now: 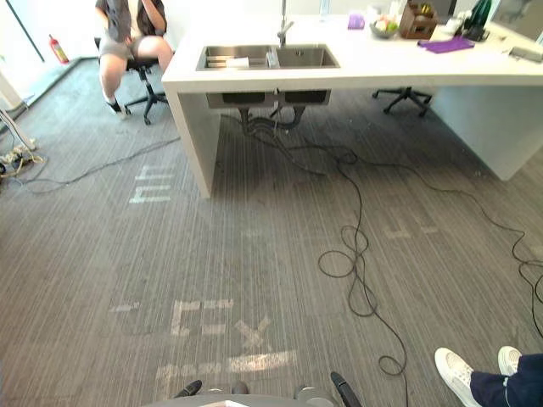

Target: Walk over to the sink, pick up the cup, carry it to the dishwasher, place the cup inside the dishwasher, then close the dishwasher door

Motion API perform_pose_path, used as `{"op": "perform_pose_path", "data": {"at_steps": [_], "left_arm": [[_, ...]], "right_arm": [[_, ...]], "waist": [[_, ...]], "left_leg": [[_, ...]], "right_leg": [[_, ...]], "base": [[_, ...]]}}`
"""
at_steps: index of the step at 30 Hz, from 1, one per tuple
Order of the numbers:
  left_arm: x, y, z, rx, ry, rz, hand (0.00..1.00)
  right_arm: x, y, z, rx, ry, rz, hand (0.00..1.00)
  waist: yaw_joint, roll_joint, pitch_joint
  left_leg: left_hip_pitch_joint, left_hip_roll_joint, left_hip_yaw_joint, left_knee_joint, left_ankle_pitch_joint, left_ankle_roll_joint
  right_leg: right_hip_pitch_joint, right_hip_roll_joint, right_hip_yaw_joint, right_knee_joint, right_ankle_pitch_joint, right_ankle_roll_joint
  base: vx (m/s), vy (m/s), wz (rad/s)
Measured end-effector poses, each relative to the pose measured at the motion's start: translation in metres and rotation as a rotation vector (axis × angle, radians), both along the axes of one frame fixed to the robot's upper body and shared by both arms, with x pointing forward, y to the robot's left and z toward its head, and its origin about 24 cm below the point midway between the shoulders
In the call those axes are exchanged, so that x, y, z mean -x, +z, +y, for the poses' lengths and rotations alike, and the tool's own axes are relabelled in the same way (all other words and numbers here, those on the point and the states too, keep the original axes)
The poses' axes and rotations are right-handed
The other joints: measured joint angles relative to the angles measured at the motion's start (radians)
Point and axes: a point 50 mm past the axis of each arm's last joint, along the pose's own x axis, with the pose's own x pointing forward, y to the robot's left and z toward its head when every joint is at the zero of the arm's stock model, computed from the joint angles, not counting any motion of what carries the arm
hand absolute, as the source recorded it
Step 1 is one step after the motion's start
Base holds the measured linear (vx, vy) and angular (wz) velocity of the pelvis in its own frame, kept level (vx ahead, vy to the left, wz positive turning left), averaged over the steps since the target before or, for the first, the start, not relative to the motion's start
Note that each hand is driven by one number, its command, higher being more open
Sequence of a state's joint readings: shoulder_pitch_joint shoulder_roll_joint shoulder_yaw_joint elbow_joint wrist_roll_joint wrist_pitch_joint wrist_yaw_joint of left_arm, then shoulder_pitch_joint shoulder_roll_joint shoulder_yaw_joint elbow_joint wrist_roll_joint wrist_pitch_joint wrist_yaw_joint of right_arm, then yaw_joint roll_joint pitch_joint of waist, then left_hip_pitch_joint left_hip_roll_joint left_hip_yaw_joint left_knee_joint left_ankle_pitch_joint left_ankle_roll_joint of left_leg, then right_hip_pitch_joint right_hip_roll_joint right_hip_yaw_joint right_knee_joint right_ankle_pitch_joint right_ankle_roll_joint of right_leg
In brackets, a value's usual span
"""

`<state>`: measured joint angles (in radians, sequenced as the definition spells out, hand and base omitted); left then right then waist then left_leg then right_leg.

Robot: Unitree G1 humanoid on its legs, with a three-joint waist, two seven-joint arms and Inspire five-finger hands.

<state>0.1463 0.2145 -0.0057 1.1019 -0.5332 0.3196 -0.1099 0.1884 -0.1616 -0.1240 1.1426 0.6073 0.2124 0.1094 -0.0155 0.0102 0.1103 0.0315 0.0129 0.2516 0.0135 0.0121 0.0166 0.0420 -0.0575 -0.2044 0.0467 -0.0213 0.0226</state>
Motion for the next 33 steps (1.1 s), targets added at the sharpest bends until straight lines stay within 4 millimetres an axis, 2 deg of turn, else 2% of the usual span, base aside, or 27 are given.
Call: {"op": "perform_pose_path", "data": {"at_steps": [3,5,10,11,12,14,17,20,22,26,29,33], "left_arm": [[-0.020,0.002,-0.002,0.014,-0.011,-0.077,1.00],[-0.043,0.005,-0.011,0.077,-0.098,-0.138,1.00],[-0.059,0.010,-0.013,0.065,-0.168,-0.171,1.00],[-0.072,0.015,-0.017,0.044,-0.219,-0.224,1.00],[-0.081,0.019,-0.019,0.034,-0.243,-0.267,1.00],[-0.125,0.039,-0.038,0.029,-0.265,-0.460,1.00],[-0.164,0.059,-0.061,0.053,-0.201,-0.595,1.00],[-0.180,0.068,-0.075,0.025,-0.167,-0.652,1.00],[-0.174,0.064,-0.073,0.005,-0.160,-0.633,1.00],[-0.145,0.048,-0.063,-0.067,-0.201,-0.537,1.00],[-0.133,0.042,-0.056,-0.119,-0.261,-0.506,1.00],[-0.134,0.043,-0.051,-0.195,-0.308,-0.527,1.00]], "right_arm": [[-0.015,0.001,-0.002,0.025,-0.016,-0.026,1.00],[-0.038,0.003,0.000,0.021,0.000,-0.087,1.00],[-0.093,0.015,0.003,0.053,0.046,-0.252,1.00],[-0.110,0.022,0.002,0.068,0.058,-0.316,1.00],[-0.118,0.027,0.002,0.075,0.063,-0.352,1.00],[-0.152,0.047,-0.003,0.106,0.072,-0.498,1.00],[-0.173,0.063,-0.011,0.142,0.057,-0.605,1.00],[-0.170,0.064,-0.013,0.150,0.035,-0.611,1.00],[-0.157,0.057,-0.012,0.135,0.032,-0.563,1.00],[-0.127,0.040,-0.007,0.100,0.030,-0.448,1.00],[-0.126,0.039,-0.006,0.090,0.035,-0.452,1.00],[-0.129,0.041,-0.005,0.087,0.059,-0.480,1.00]], "waist": [[-0.011,0.000,0.005],[-0.012,0.000,0.007],[-0.022,0.007,0.022],[-0.022,0.007,0.023],[-0.022,0.007,0.023],[-0.022,0.007,0.023],[-0.027,0.010,0.024],[-0.031,0.010,0.025],[-0.032,0.010,0.026],[-0.032,0.008,0.030],[-0.031,0.008,0.030],[-0.028,0.008,0.030]], "left_leg": [[0.066,-0.003,0.000,-0.052,0.011,-0.007],[0.084,-0.004,-0.004,-0.076,0.020,-0.013],[0.101,-0.006,-0.010,-0.098,0.027,-0.019],[0.101,-0.009,-0.016,-0.098,0.027,-0.020],[0.101,-0.010,-0.018,-0.098,0.028,-0.020],[0.102,-0.016,-0.024,-0.098,0.029,-0.022],[0.104,-0.024,-0.038,-0.098,0.032,-0.027],[0.104,-0.028,-0.050,-0.098,0.032,-0.029],[0.105,-0.028,-0.052,-0.099,0.032,-0.029],[0.103,-0.028,-0.069,-0.099,0.033,-0.028],[0.103,-0.028,-0.074,-0.099,0.035,-0.024],[0.103,-0.030,-0.078,-0.099,0.040,-0.018]], "right_leg": [[0.062,0.007,-0.006,-0.045,0.005,0.002],[0.081,0.011,-0.015,-0.063,0.009,0.007],[0.101,0.013,-0.041,-0.072,0.009,0.017],[0.102,0.010,-0.047,-0.070,0.006,0.021],[0.102,0.008,-0.049,-0.069,0.005,0.022],[0.103,0.001,-0.054,-0.061,0.002,0.027],[0.107,-0.010,-0.065,-0.050,-0.002,0.033],[0.109,-0.015,-0.078,-0.042,-0.009,0.036],[0.108,-0.016,-0.081,-0.037,-0.014,0.034],[0.111,-0.018,-0.104,-0.028,-0.026,0.032],[0.112,-0.018,-0.110,-0.026,-0.027,0.032],[0.112,-0.020,-0.116,-0.020,-0.028,0.030]], "base": [[0.08,-0.017,0.00],[0.08,-0.028,0.04],[0.05,-0.019,0.07],[0.01,0.000,0.16],[-0.01,0.010,0.15],[-0.04,0.024,0.09],[-0.06,0.028,0.11],[-0.03,0.017,0.14],[0.00,-0.001,0.05],[0.01,-0.019,0.13],[-0.02,-0.011,0.07],[-0.04,-0.001,0.05]]}}
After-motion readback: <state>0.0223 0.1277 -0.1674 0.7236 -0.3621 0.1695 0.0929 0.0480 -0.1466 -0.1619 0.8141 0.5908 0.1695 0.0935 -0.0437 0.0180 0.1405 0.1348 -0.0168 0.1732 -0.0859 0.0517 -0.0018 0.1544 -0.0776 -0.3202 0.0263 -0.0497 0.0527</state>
